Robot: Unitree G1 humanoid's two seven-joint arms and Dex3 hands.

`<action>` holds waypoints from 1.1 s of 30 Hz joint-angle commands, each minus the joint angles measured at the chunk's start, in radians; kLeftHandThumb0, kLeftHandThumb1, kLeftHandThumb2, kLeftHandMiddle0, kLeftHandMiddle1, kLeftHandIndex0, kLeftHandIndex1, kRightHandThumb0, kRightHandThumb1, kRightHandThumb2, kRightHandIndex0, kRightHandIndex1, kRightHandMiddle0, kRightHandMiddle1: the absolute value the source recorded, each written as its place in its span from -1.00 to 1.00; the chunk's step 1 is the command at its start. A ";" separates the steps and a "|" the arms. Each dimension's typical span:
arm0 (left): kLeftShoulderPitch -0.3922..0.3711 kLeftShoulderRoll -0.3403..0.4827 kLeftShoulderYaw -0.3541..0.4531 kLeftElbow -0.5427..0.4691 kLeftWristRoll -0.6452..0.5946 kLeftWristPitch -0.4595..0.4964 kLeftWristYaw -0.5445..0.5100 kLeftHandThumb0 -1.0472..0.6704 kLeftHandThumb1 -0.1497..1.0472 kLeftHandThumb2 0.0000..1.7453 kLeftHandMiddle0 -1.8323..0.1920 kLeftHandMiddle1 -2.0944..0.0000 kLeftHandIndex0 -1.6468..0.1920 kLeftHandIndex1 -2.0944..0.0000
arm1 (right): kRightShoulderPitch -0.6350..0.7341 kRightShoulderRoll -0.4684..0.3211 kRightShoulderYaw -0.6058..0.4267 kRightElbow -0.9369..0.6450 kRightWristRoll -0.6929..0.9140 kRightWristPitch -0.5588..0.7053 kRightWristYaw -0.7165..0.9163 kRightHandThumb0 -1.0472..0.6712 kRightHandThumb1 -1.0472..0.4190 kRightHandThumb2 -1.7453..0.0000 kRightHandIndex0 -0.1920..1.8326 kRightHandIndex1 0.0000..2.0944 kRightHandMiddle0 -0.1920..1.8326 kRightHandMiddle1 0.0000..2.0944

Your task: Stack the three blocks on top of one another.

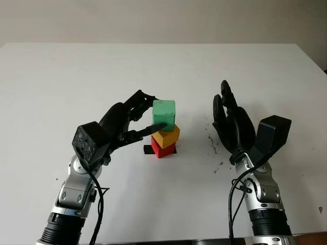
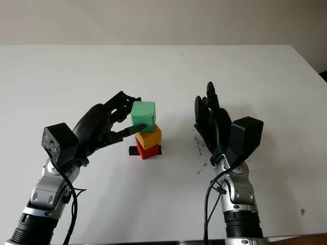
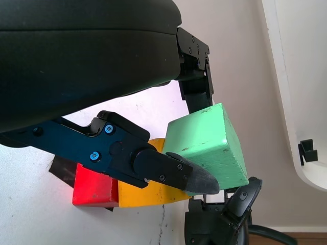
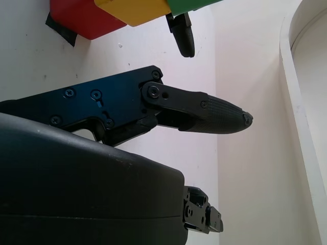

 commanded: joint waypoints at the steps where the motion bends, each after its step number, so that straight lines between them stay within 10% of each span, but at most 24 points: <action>1: -0.013 0.002 -0.006 -0.020 -0.003 0.010 -0.004 -0.42 1.00 -0.75 0.62 0.95 0.52 -0.37 | 0.005 -0.001 0.001 -0.018 0.001 -0.003 0.003 -0.54 -1.00 0.31 -1.00 -1.00 -1.00 -1.00; 18: 0.005 0.006 0.001 -0.068 -0.014 0.034 -0.009 -0.45 0.98 -0.93 0.65 0.96 0.49 -0.22 | 0.010 0.000 0.003 -0.023 0.004 0.002 0.003 -0.52 -1.00 0.29 -1.00 -1.00 -1.00 -1.00; 33: 0.047 0.049 0.000 -0.074 0.027 -0.062 -0.012 -0.46 0.90 -0.94 0.84 0.96 0.67 0.86 | 0.011 0.003 -0.001 -0.023 0.008 0.006 0.001 -0.54 -1.00 0.32 -1.00 -1.00 -1.00 -1.00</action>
